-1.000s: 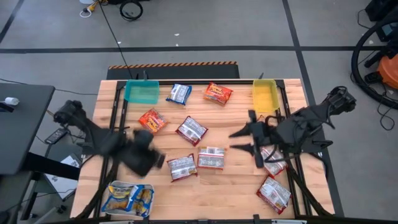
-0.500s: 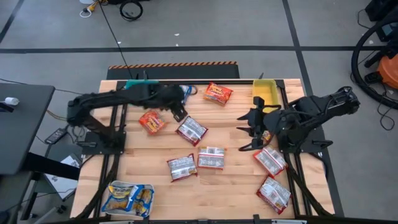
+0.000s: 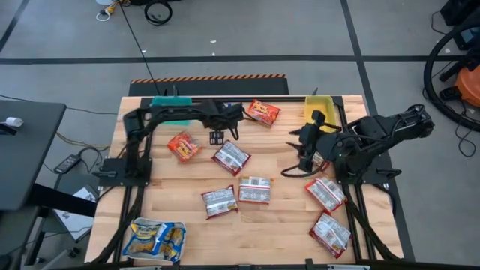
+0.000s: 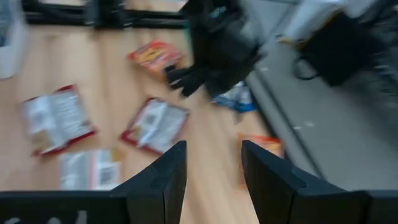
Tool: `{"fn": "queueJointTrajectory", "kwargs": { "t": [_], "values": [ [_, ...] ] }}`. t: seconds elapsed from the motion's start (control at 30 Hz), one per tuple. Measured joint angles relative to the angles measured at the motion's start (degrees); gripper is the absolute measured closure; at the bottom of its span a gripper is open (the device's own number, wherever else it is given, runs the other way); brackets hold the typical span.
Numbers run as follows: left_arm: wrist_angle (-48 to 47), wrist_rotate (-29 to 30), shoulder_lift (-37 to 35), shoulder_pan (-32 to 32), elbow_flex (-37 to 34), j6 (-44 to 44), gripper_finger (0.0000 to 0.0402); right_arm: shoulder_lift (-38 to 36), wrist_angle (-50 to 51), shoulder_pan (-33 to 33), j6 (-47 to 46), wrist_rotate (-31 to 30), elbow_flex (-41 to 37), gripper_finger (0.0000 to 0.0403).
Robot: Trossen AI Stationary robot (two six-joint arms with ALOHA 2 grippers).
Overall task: Sort Maruchan noodles
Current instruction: Put the blue noodle pack into the white bin
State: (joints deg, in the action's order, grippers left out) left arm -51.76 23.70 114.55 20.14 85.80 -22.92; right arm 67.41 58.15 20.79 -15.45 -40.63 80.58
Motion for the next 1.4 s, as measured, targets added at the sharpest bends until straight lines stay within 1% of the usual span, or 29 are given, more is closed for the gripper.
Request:
{"fn": "queueJointTrajectory", "kwargs": {
  "t": [0.1, 0.2, 0.3, 0.37, 0.43, 0.53, 0.63, 0.8, 0.9, 0.97, 1.03, 1.1, 1.23, 1.33, 1.4],
  "values": [
    [2.57, 6.29, 2.52, 0.36, 0.00, -0.83, 0.0116, 0.01, -0.02, -1.01, 0.10, -3.88, 0.00, 0.0245],
    [3.89, 5.80, 3.66, 1.94, 0.04, 0.62, 0.0116, 0.01, -0.02, -3.59, 0.12, -4.56, 0.00, 0.0245],
    [3.72, 8.31, 5.49, 4.14, 0.01, 0.99, 0.0116, 0.01, -0.02, -6.64, 0.14, -4.51, 0.00, 0.0245],
    [3.43, 8.08, 5.88, 5.60, -0.02, 0.21, 0.0116, 0.01, -0.06, -8.60, 0.16, -4.25, 0.00, 0.0245],
    [3.06, 5.85, 5.89, 6.80, 0.00, 0.28, 0.0117, 0.01, -0.15, -10.57, 0.16, -3.24, 0.00, 0.0245],
    [2.90, 4.33, 5.89, 7.98, 0.02, 0.71, 0.0135, 0.01, -0.20, -13.14, 0.15, -1.67, 0.00, 0.0245],
    [3.42, 4.19, 5.85, 8.56, 0.11, 1.39, 0.0179, 0.01, -0.70, -15.22, 0.14, -1.46, 0.00, 0.0245],
    [2.56, 4.04, 5.62, 8.62, 0.13, 1.30, 0.0289, 0.01, -1.89, -17.69, 0.90, -1.54, 0.00, 0.0245],
    [-1.15, 2.83, 4.24, 8.14, 1.15, 2.36, 0.0354, 0.01, -2.93, -18.58, 2.64, -1.34, 0.00, 0.0245],
    [-4.95, 1.71, 2.46, 7.52, 3.29, 4.69, 0.0383, 0.01, -3.48, -19.07, 3.78, -1.24, 0.00, 0.0245],
    [-9.81, -1.56, 0.24, 6.83, 6.55, 8.76, 0.0387, 0.01, -3.82, -19.61, 5.30, -0.43, 0.00, 0.0245],
    [-16.08, -6.87, -1.69, 6.20, 10.88, 14.53, 0.0379, 0.01, -4.21, -20.36, 6.70, 1.26, 0.00, 0.0245],
    [-28.56, -20.62, -5.66, 4.95, 18.67, 26.38, 0.0363, 0.01, -5.16, -21.71, 8.54, 6.34, 0.00, 0.0245],
    [-36.99, -30.36, -10.47, 2.55, 20.37, 34.47, 0.0370, 0.01, -6.16, -22.24, 10.57, 11.53, 0.00, 0.0245],
    [-38.37, -34.77, -15.01, -0.89, 19.66, 39.95, 0.0378, 0.02, -6.27, -22.41, 11.99, 14.85, 0.00, 0.0245]
  ]
}}
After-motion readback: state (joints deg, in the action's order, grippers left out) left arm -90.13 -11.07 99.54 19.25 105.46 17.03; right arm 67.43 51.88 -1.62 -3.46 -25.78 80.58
